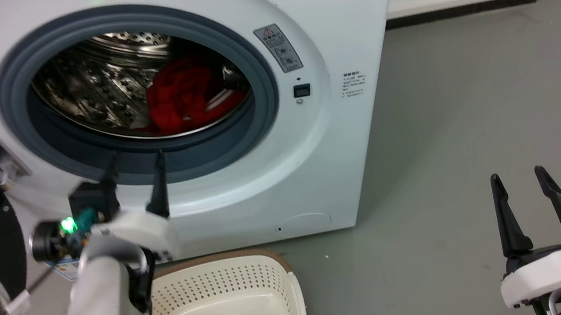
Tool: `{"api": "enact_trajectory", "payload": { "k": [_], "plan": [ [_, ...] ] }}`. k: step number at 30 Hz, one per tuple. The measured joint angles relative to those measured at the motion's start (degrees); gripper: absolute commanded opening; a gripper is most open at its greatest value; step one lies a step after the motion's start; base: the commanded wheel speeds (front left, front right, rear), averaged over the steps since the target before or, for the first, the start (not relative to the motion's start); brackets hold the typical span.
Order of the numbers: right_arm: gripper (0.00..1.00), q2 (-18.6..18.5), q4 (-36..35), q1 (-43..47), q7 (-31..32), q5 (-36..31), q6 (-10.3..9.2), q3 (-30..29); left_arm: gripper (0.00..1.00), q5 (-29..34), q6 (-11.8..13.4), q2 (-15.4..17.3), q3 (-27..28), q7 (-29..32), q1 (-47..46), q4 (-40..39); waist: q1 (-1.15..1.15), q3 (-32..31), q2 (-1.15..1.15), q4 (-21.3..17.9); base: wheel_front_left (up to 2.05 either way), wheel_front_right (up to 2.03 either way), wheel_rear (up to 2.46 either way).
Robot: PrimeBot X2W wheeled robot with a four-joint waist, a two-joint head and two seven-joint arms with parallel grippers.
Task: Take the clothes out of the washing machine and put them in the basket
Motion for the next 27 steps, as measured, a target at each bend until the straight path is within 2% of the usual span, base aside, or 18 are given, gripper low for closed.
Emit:
{"api": "enact_trajectory", "payload": {
  "k": [8,16,27],
  "plan": [
    [1.00,-0.04,1.49,-4.04,-2.23,2.20,0.00,1.31,1.00,0.10,-0.48,4.79,-0.37,3.78,-15.12,9.34,0.00,6.45,0.00,-3.73,0.00,0.00,0.00],
    [1.00,-0.05,4.76,-8.81,-4.97,4.80,0.00,3.08,1.00,1.02,-0.70,11.01,-0.67,7.11,-27.88,18.81,0.01,14.21,0.00,-8.57,0.00,0.00,0.00],
    [1.00,-0.08,7.31,-14.77,-6.14,9.70,0.00,6.72,1.00,2.09,-0.91,19.09,-1.74,13.92,-42.04,25.85,0.01,25.53,0.00,-15.62,0.00,0.00,0.00]
  ]
}}
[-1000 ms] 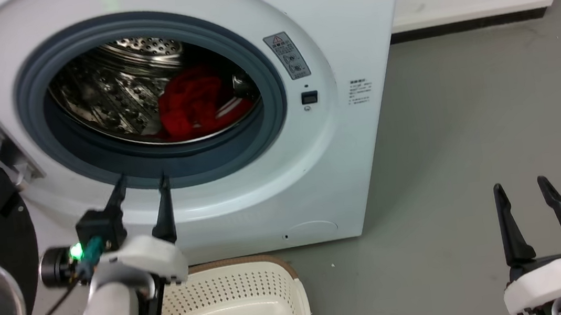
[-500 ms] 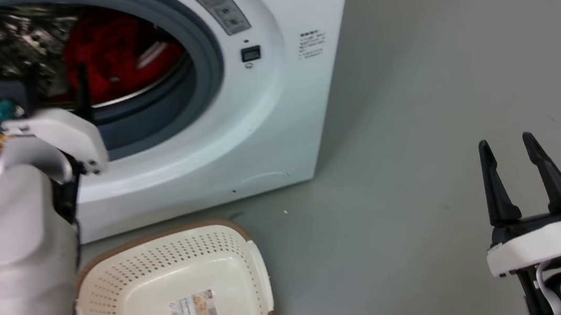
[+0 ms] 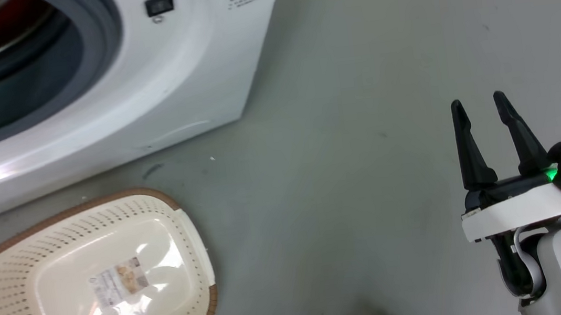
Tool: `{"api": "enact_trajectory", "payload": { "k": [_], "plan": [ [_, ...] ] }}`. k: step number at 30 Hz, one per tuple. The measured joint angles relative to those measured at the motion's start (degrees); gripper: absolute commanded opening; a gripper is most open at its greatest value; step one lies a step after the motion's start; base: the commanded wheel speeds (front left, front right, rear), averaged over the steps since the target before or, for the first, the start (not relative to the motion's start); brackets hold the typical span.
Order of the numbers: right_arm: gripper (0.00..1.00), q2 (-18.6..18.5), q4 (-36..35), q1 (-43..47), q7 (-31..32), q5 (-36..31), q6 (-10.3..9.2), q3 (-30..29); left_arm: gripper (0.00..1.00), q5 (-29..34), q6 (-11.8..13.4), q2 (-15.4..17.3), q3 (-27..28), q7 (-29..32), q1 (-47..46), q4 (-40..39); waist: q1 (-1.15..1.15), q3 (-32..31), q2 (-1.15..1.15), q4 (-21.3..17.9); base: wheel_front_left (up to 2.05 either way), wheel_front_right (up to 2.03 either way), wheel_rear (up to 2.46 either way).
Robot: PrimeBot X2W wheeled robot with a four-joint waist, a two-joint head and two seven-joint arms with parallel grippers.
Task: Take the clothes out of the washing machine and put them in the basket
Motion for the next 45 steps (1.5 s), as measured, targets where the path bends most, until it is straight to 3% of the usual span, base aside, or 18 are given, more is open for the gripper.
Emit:
{"api": "enact_trajectory", "payload": {
  "k": [7,16,22,25,26,27,29,36,45],
  "plan": [
    [1.00,0.00,-0.57,-2.02,-0.03,3.23,0.00,2.37,1.00,1.47,-0.27,5.11,-2.35,6.91,-9.18,0.64,0.00,6.49,0.00,-4.00,0.00,0.00,0.00],
    [1.00,0.01,-0.42,-2.74,-0.03,6.77,0.00,4.89,1.00,2.66,-0.43,12.10,-8.48,23.06,-18.75,-1.82,0.00,13.35,0.00,-8.35,0.00,0.00,0.00],
    [1.00,0.03,-0.56,-3.39,-0.03,8.14,0.00,6.13,1.00,-1.24,-0.44,16.39,-9.80,35.28,-19.67,-6.89,0.00,17.27,0.00,-10.46,0.00,0.00,0.00],
    [1.00,0.05,-0.71,-4.05,-0.03,8.58,0.00,6.44,1.00,-2.54,0.48,17.86,-8.98,38.12,-17.48,-11.25,0.00,18.38,0.00,-10.62,0.00,0.00,0.00],
    [1.00,0.04,-0.77,-4.05,-0.03,8.60,0.00,6.42,0.78,-2.80,0.99,17.88,-8.73,38.96,-16.90,-12.11,0.00,18.50,0.00,-10.62,0.00,0.00,0.00],
    [1.00,0.04,-0.82,-4.06,-0.03,8.62,0.00,6.36,0.44,-3.07,1.25,17.91,-8.55,39.72,-16.36,-13.00,0.00,18.59,0.00,-10.61,0.00,0.00,0.00],
    [1.00,0.04,-0.90,-4.11,-0.03,8.62,0.00,6.30,0.00,-3.12,2.12,18.26,-8.39,39.96,-15.33,-15.57,0.00,18.75,0.00,-10.64,0.00,0.00,0.00],
    [1.00,0.04,-0.84,-4.57,-0.03,9.04,0.00,6.58,0.00,-4.11,4.83,19.74,-6.94,39.16,-11.29,-22.20,0.00,18.18,0.00,-10.93,0.00,0.00,0.00],
    [1.00,0.07,-0.80,-4.73,-0.04,7.93,0.00,5.26,0.00,-6.42,8.71,18.52,-4.46,30.29,-5.06,-26.58,0.00,15.36,0.00,-9.81,0.00,0.00,0.00]
  ]
}}
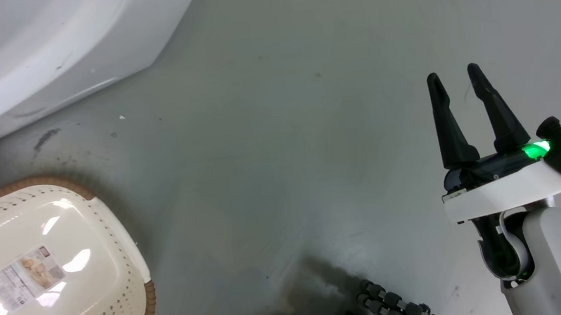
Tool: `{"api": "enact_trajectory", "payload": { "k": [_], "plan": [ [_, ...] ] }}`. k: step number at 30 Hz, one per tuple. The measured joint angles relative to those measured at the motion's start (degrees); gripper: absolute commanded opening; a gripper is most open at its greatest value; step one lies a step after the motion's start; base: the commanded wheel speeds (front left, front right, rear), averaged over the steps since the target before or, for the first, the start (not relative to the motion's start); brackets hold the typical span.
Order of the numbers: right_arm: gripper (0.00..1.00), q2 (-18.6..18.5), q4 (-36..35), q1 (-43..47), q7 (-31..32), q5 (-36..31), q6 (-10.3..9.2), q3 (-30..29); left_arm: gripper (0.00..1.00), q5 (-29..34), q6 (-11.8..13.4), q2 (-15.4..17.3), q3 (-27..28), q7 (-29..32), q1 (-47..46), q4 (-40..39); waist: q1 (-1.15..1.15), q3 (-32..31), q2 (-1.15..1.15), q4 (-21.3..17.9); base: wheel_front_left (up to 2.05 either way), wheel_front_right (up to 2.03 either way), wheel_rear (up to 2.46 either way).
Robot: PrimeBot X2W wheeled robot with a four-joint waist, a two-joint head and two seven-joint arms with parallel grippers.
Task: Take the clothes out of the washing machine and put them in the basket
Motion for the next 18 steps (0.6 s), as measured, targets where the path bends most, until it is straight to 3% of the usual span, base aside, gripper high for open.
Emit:
{"api": "enact_trajectory", "payload": {
  "k": [10,18],
  "plan": [
    [1.00,0.03,0.25,0.89,0.01,-2.07,0.00,-2.20,0.00,-5.37,2.89,-5.05,3.77,-13.36,10.24,2.27,0.00,-6.06,0.00,2.35,0.00,0.00,0.00],
    [1.00,0.02,1.30,3.72,0.00,-4.46,0.00,-4.08,0.00,-8.87,2.32,-9.46,5.50,-25.20,18.87,5.77,-0.01,-13.16,0.00,4.94,0.00,0.00,0.00]
  ]
}}
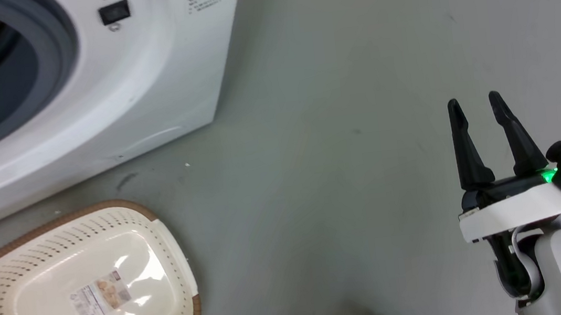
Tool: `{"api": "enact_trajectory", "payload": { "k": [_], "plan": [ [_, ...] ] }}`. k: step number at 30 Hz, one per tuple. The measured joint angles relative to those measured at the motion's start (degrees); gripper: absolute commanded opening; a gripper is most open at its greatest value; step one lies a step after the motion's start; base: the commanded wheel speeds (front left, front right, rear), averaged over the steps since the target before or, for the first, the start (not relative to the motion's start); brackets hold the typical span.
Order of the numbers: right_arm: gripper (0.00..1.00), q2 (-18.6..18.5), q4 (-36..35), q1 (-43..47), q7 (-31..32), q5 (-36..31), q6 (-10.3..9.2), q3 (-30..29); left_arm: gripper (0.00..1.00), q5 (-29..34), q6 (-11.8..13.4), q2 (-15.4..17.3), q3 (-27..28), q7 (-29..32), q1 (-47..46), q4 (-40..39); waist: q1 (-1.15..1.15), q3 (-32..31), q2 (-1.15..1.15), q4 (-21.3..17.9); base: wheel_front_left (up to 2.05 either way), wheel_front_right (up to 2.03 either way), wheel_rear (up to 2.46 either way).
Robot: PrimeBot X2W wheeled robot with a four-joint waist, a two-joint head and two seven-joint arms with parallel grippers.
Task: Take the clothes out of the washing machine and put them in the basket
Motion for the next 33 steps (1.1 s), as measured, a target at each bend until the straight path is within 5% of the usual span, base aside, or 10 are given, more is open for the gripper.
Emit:
{"api": "enact_trajectory", "payload": {
  "k": [14,33],
  "plan": [
    [1.00,0.02,1.11,5.25,0.00,-4.22,0.00,-4.04,0.00,-3.39,0.11,-8.70,0.42,-16.49,15.14,-2.92,-0.01,-12.39,0.00,6.71,0.00,0.00,0.00],
    [1.00,0.00,-2.80,11.63,4.14,-7.98,0.00,-7.86,0.00,-4.93,-0.48,-17.39,-2.77,-20.18,42.68,-12.44,-0.01,-23.53,0.00,13.60,0.00,0.00,0.00]
  ]
}}
